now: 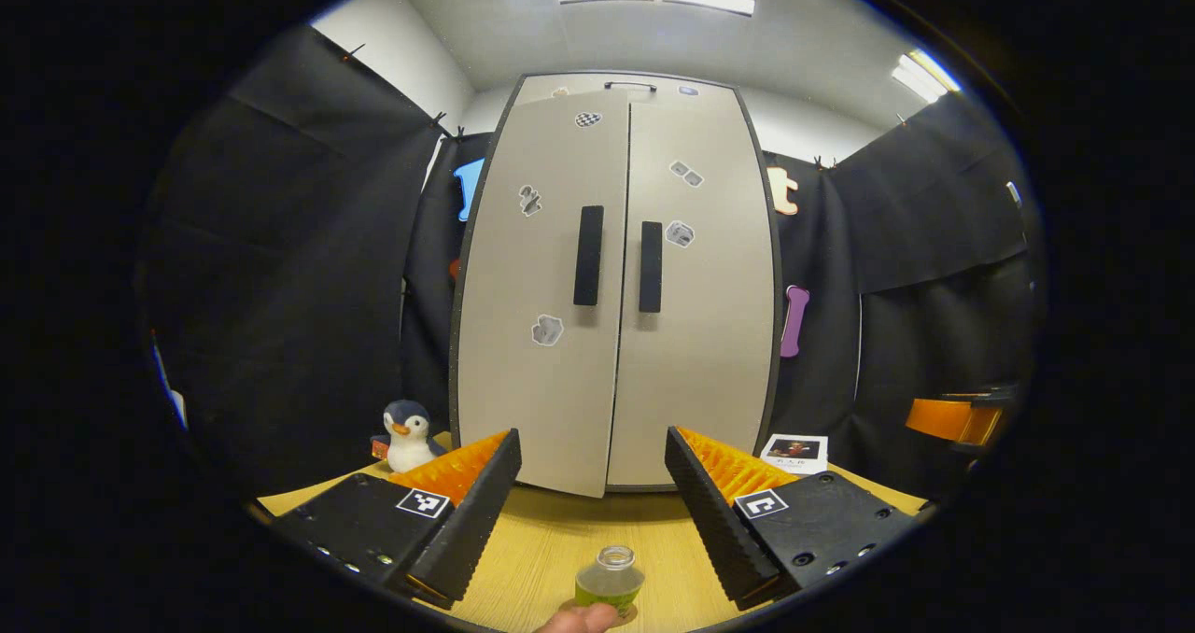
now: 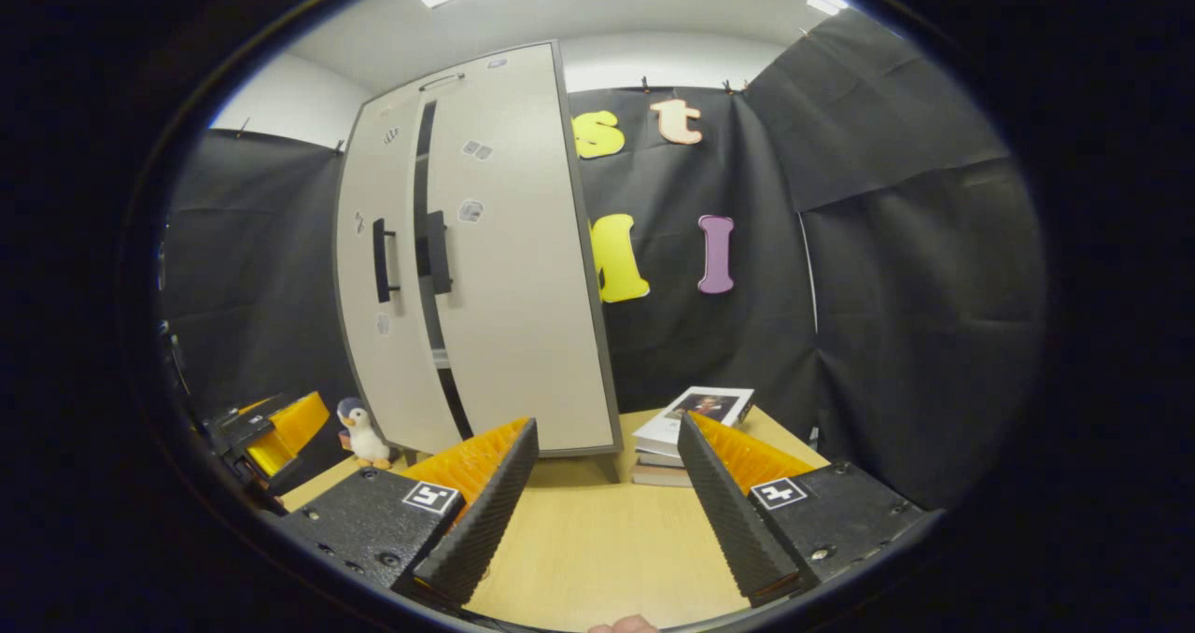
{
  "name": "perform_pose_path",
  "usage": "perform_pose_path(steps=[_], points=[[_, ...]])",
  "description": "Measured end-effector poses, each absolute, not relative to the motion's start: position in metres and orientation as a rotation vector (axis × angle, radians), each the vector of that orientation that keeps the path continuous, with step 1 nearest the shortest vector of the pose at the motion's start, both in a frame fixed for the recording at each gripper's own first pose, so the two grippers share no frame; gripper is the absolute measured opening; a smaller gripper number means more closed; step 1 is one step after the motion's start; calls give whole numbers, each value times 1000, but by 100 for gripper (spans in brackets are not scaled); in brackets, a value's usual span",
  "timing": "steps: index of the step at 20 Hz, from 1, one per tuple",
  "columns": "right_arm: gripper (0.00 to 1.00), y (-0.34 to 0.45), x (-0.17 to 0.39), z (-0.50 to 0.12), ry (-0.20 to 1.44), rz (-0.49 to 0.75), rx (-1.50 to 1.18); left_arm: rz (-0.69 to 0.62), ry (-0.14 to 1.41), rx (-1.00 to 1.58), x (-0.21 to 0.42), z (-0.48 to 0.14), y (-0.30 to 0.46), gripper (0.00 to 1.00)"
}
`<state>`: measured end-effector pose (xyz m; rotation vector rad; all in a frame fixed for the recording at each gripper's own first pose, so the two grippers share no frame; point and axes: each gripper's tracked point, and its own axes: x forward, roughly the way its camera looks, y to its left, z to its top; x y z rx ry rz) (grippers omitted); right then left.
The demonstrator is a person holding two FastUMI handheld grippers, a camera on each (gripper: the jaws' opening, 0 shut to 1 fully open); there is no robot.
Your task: Grasp the bottle in the cabinet with the left hand and place it on the coaster, then close the right door with the right hand and the left door with the left hand.
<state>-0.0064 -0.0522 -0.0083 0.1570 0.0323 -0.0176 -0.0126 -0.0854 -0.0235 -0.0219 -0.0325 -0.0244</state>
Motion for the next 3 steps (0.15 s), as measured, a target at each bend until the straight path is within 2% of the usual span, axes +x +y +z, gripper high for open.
perform_pose_path(steps=[1,2,3], points=[[94,-52,-7,-9,34,-18,158,-24,-29,-24,-13,-24,-86,90],[99,-52,-6,-9,35,-20,159,-24,-26,-26,-13,-25,-85,95],[99,-52,-7,-10,38,-21,159,-21,-26,-25,-13,-25,-84,95]])
